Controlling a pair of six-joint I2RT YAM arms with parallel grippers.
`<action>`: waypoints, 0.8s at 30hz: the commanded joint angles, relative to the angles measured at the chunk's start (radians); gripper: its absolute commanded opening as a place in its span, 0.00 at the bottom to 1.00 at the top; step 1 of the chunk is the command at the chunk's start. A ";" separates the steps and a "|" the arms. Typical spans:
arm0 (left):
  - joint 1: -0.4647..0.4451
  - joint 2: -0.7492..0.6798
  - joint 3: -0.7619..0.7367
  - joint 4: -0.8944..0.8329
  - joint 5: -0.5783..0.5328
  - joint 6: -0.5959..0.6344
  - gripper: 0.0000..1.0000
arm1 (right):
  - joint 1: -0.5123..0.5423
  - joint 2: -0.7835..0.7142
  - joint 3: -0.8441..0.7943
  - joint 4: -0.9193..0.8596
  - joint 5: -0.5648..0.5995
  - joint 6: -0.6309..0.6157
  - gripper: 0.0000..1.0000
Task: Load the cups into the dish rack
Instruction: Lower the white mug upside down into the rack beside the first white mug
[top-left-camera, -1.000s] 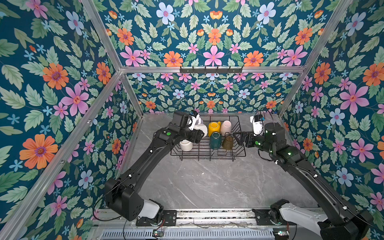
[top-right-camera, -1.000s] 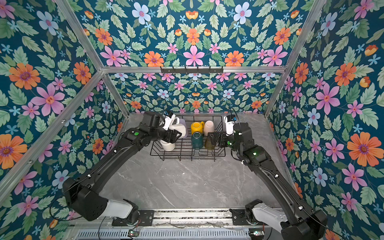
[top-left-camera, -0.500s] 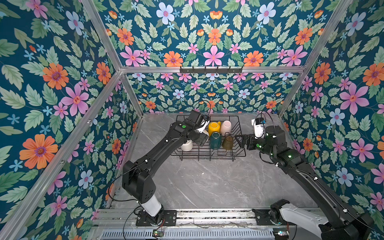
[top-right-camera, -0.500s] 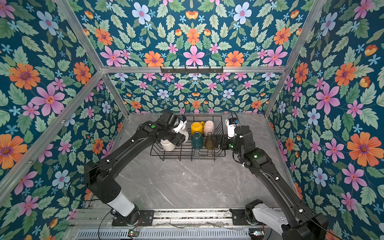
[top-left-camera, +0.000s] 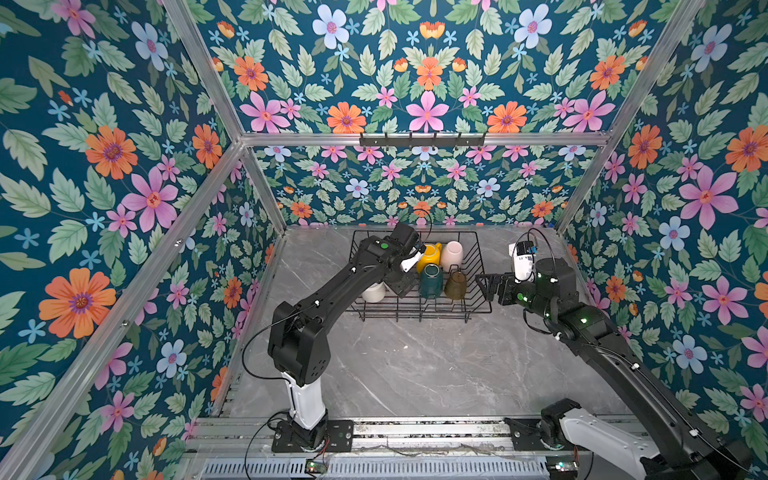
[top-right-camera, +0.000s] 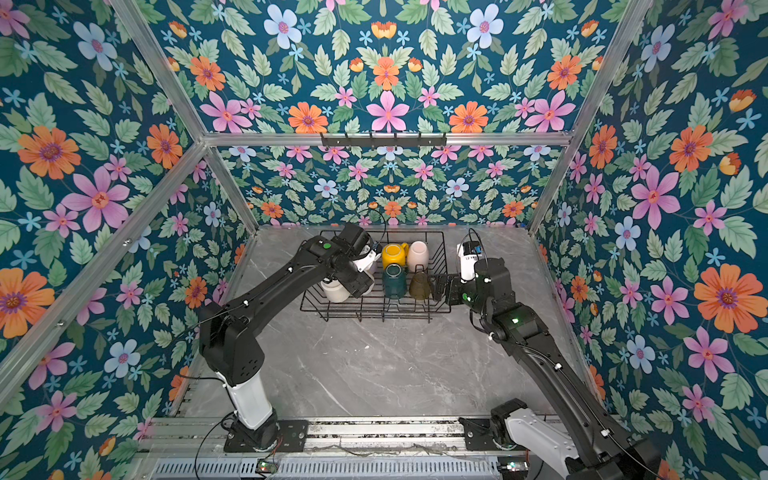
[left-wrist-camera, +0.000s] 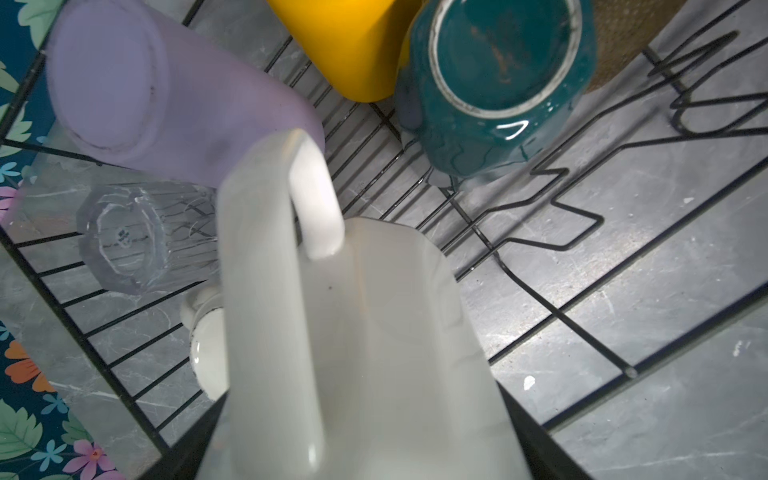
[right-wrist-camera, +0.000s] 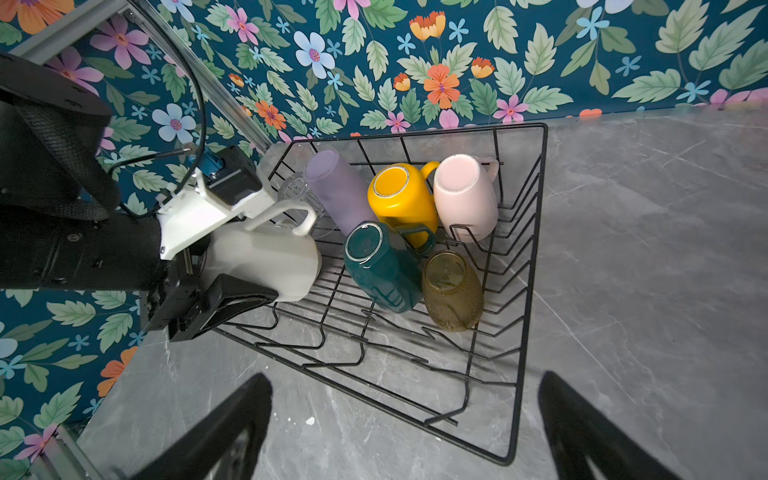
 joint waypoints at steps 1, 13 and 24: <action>-0.002 0.018 0.026 -0.016 -0.009 0.036 0.00 | -0.005 -0.005 -0.002 0.018 0.009 -0.008 0.99; -0.006 0.103 0.059 -0.012 -0.039 0.037 0.00 | -0.021 -0.021 -0.039 0.031 0.006 -0.008 0.99; -0.005 0.191 0.093 -0.018 -0.076 0.022 0.05 | -0.039 -0.035 -0.063 0.033 -0.006 -0.008 0.99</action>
